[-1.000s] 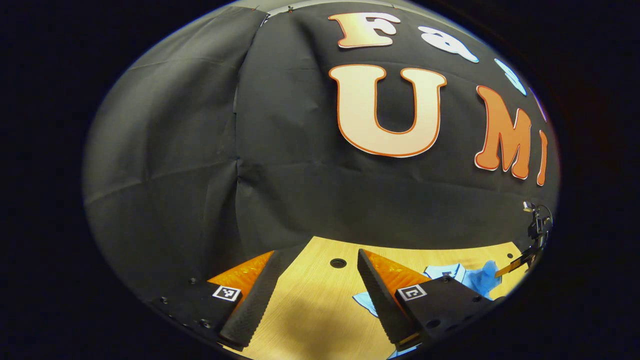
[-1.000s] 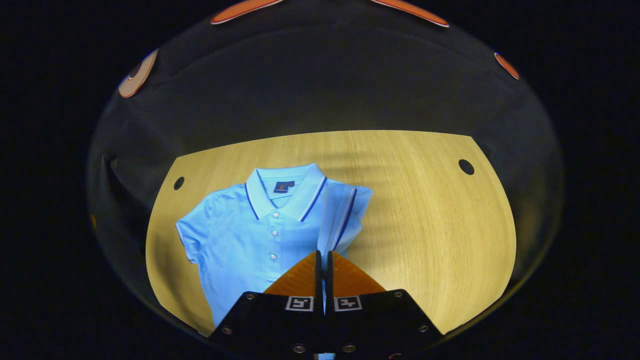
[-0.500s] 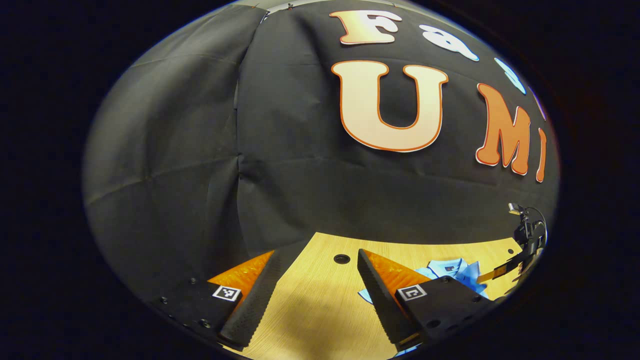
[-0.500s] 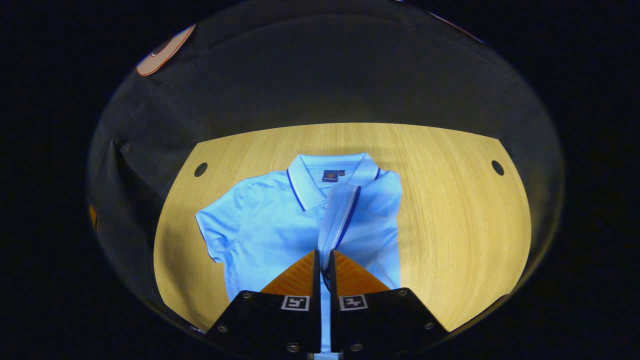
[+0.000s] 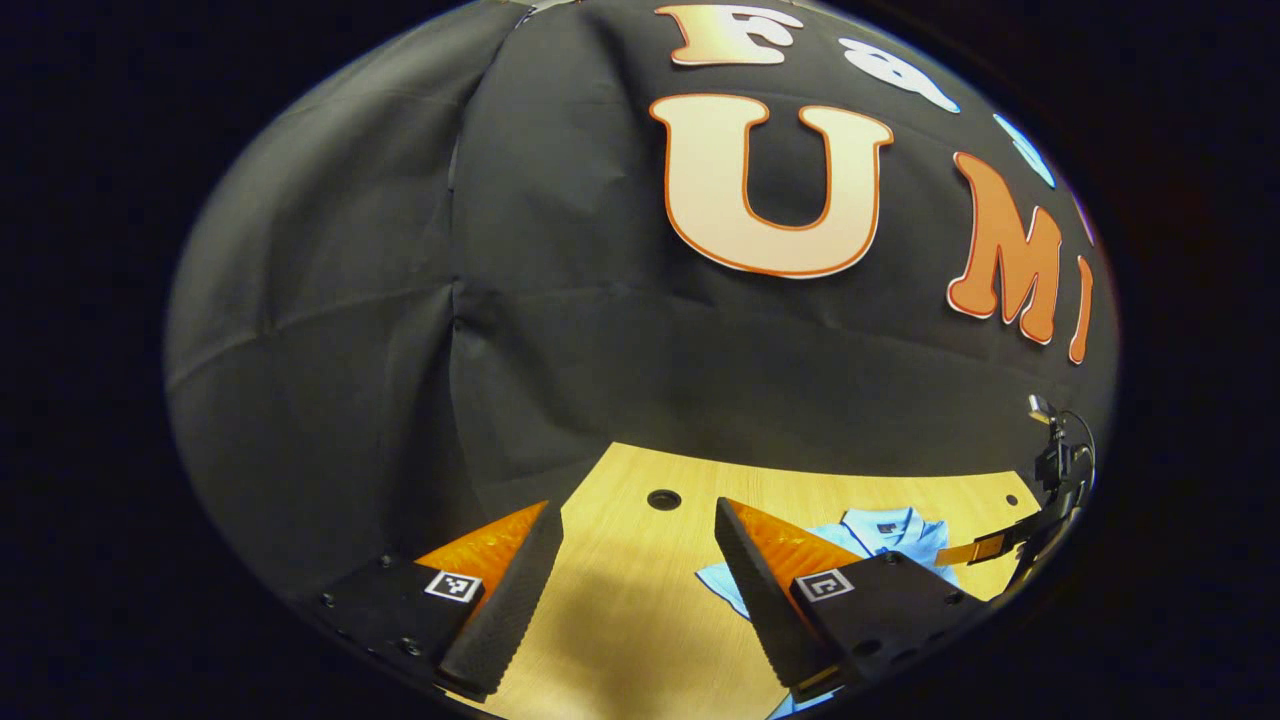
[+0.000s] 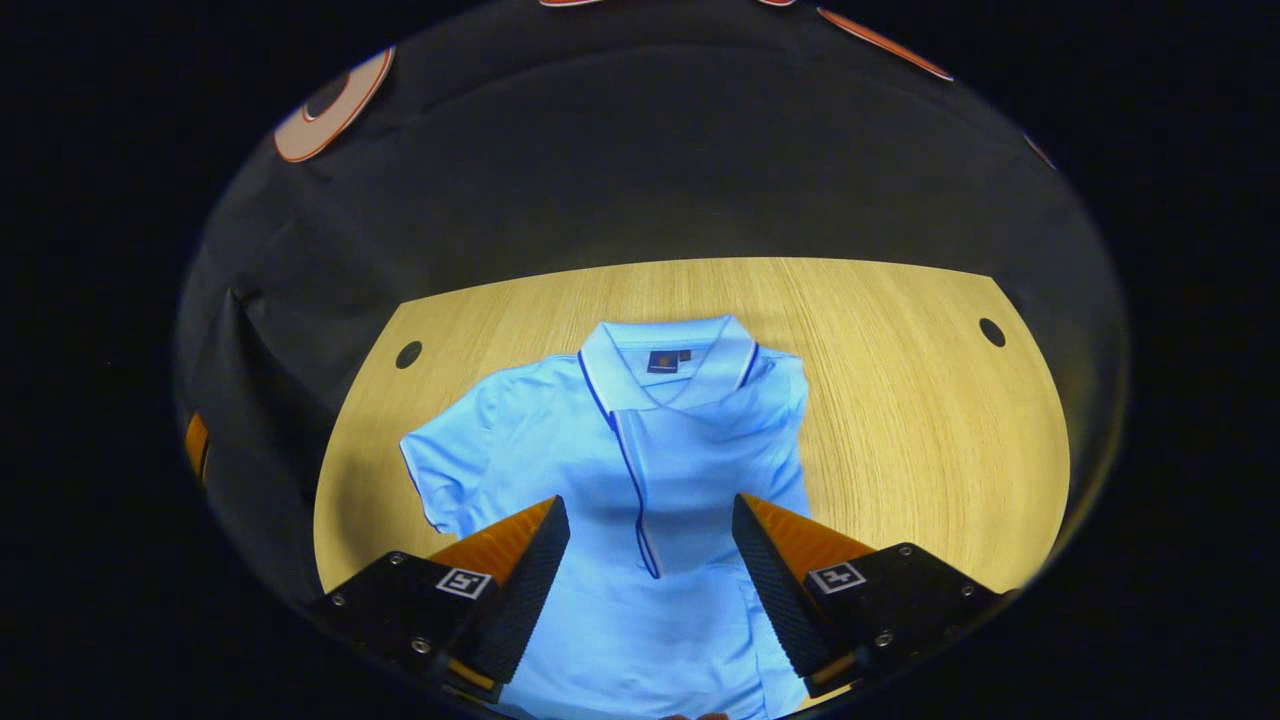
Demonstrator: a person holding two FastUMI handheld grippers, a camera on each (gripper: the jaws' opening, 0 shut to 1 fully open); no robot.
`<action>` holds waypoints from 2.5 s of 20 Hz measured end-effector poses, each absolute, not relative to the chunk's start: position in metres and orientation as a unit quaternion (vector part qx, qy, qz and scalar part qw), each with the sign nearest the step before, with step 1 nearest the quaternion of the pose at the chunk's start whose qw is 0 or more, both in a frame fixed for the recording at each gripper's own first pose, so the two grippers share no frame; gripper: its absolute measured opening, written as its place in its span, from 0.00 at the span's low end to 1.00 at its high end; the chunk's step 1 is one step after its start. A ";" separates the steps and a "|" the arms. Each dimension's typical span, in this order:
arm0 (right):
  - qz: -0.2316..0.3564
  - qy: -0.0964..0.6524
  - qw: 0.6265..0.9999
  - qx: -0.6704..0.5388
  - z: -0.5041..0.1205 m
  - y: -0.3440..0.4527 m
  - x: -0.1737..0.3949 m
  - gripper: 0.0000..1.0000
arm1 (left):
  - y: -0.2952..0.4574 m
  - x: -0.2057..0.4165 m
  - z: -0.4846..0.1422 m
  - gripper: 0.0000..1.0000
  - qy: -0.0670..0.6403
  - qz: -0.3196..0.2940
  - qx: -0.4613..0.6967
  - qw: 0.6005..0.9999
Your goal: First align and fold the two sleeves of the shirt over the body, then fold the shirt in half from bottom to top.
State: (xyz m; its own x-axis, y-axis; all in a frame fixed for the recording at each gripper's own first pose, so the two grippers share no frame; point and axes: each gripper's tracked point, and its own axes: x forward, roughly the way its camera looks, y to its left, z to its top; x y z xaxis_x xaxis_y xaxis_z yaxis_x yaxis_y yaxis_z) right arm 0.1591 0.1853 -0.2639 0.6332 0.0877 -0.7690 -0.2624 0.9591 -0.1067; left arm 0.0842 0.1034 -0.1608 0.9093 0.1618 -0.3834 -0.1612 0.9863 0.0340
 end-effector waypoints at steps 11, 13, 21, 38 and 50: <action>0.078 0.400 0.905 -0.120 -0.250 0.130 0.145 0.99 | 0.034 0.118 -0.270 0.98 0.312 0.045 -0.005 0.949; 0.076 0.402 0.905 -0.116 -0.249 0.120 0.142 0.99 | 0.027 0.128 -0.292 0.99 0.332 0.043 0.000 0.942; 0.045 0.424 0.900 -0.094 -0.261 0.066 0.128 0.99 | 0.026 0.141 -0.382 0.98 0.418 0.065 0.018 0.906; 0.024 0.440 0.896 -0.050 -0.268 0.027 0.107 0.99 | 0.004 0.140 -0.426 0.55 0.458 0.057 0.010 0.887; 0.030 0.426 0.904 -0.036 -0.258 0.024 0.100 0.99 | -0.045 0.150 -0.403 0.04 0.419 -0.013 -0.101 0.902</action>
